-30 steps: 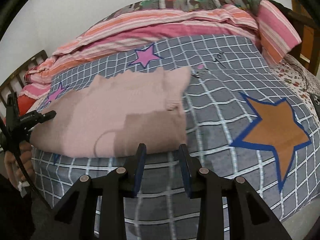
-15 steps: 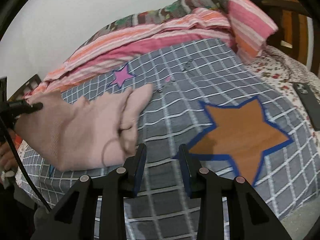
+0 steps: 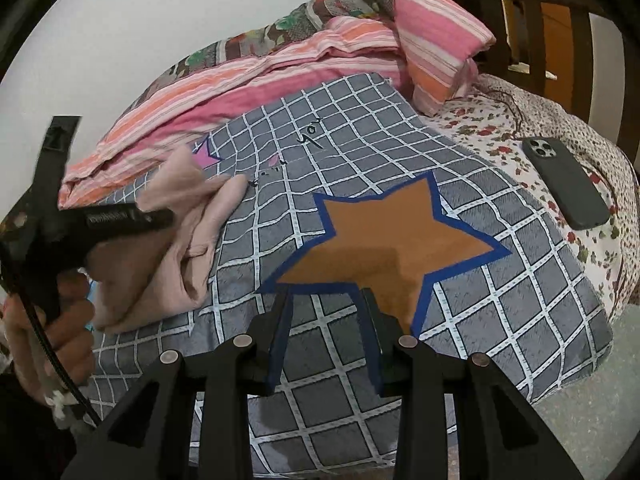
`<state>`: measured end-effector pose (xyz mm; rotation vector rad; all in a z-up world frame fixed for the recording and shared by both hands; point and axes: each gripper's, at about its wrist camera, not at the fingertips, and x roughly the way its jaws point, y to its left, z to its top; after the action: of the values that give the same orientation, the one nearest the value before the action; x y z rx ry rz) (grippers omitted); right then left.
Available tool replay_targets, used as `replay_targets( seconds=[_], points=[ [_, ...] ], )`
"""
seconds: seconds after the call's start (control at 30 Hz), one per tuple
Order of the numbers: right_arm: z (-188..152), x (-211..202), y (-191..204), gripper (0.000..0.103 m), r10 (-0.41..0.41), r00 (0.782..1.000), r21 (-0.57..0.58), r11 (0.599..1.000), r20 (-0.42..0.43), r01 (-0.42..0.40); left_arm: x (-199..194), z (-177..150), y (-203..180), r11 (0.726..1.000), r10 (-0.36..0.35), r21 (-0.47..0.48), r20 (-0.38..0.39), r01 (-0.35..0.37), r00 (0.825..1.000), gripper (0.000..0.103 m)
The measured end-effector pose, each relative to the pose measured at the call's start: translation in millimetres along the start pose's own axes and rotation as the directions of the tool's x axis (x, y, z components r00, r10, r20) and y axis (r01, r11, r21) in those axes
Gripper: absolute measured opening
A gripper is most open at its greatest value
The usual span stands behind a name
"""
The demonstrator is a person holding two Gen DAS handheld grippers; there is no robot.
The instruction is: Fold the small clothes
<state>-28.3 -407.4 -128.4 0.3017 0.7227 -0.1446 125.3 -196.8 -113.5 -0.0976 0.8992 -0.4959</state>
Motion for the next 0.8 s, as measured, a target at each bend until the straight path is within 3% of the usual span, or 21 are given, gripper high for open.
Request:
replay_targets(
  seconds=[0.1,0.17,0.2,0.23,0.37,0.5,0.57,0.67,0.7,0.73,0.8],
  points=[
    [3,0,6,0.033,0.027,1.0,-0.026,0.999,0.006,-0.027,-28,4,22,0.988,-0.147,-0.035,0.031,0.148,0.989,0.042],
    [8,3,16,0.033,0.069,0.998,-0.043,0.997,0.004,-0.068,-48,4,38,0.987,-0.153,-0.043,0.07,0.157,0.986,0.05],
    [14,5,24,0.033,0.106,0.994,-0.054,0.993,0.004,-0.105,-57,1,47,0.988,-0.145,-0.046,0.092,0.15,0.985,0.06],
    [18,5,31,0.033,0.139,0.99,-0.059,0.989,0.004,-0.139,-66,-2,56,0.99,-0.123,-0.052,0.111,0.13,0.986,0.062],
    [33,11,59,0.041,0.276,0.961,-0.06,0.959,0.001,-0.276,-82,-21,99,0.996,-0.008,-0.091,0.093,0.017,0.996,0.062],
    [47,21,91,0.041,0.385,0.923,-0.048,0.922,0.009,-0.384,-86,-45,129,0.992,0.024,-0.122,0.067,-0.016,0.997,0.062],
    [51,28,102,0.041,0.4,0.917,-0.043,0.916,0.01,-0.399,-83,-50,136,0.99,0.023,-0.142,0.056,-0.015,0.998,0.062],
    [57,52,119,0.04,0.365,0.931,-0.03,0.93,-0.015,-0.365,-81,-51,145,0.986,-0.001,-0.168,0.054,0.01,0.999,0.062],
    [60,66,124,0.032,0.302,0.953,-0.023,0.953,-0.039,-0.303,-82,-51,146,0.986,-0.007,-0.167,0.059,0.017,0.998,0.062],
    [60,75,126,0.014,0.272,0.961,-0.028,0.961,-0.052,-0.274,-82,-50,146,0.986,-0.012,-0.163,0.068,0.023,0.998,0.062],
    [57,82,128,0.012,0.266,0.962,-0.062,0.961,-0.054,-0.269,-83,-48,143,0.988,-0.016,-0.152,0.077,0.027,0.997,0.062]
  ],
)
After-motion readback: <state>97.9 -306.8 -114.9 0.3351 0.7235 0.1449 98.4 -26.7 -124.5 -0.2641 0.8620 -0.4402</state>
